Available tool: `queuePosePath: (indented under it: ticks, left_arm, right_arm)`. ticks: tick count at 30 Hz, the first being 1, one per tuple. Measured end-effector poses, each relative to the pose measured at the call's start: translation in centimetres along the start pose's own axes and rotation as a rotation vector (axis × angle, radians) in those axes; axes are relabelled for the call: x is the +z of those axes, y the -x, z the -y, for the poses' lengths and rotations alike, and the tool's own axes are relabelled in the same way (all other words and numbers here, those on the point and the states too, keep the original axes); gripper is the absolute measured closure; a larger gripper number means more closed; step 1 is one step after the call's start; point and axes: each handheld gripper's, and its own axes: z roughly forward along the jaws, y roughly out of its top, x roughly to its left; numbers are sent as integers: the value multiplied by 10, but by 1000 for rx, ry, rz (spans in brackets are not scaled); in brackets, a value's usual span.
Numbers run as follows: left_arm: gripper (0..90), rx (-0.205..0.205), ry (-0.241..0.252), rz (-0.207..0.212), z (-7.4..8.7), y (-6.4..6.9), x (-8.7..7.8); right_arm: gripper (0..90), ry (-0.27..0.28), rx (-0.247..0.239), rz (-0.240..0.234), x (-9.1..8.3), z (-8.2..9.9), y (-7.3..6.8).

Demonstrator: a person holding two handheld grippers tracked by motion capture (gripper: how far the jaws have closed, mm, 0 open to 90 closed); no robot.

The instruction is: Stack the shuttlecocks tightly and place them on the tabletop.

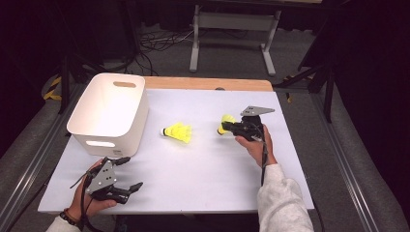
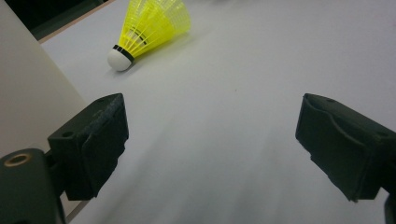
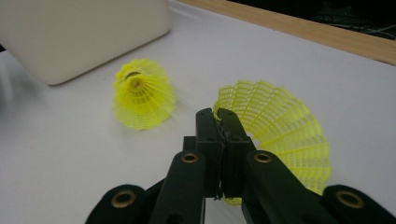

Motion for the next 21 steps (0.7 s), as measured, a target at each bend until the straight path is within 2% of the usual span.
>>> queuePosePath:
  ticks: [3, 4, 5, 8, 10, 14, 16, 18, 21]
  left_arm:
    - [104, 1, -1, 0, 0, 0, 0]
    - [104, 5, -1, 1, 0, 0, 0]
    - [104, 5, -1, 2, 0, 1, 0]
    - [104, 7, -3, 2, 0, 1, 0]
    - [104, 7, -4, 2, 0, 1, 0]
    - [104, 3, -5, 1, 0, 1, 1]
    - [104, 10, -7, 0, -1, 1, 0]
    - [104, 10, -7, 0, -1, 1, 0]
    - [104, 4, -4, 0, 0, 1, 0]
  right_arm:
    - [889, 13, -25, -19, 5, 2, -15]
    - [889, 13, -25, -19, 5, 2, -15]
    - [885, 12, -42, -38, 11, 6, -26]
    - [878, 11, -50, -53, 14, 10, -33]
    - [859, -8, -79, -56, 17, 20, -43]
    - [844, -18, -91, -53, 15, 29, -45]
    - [808, -41, -107, -29, 9, 34, -44]
    - [796, -41, -108, -24, 7, 35, -43]
    - [761, -63, -120, -6, -4, 41, -40]
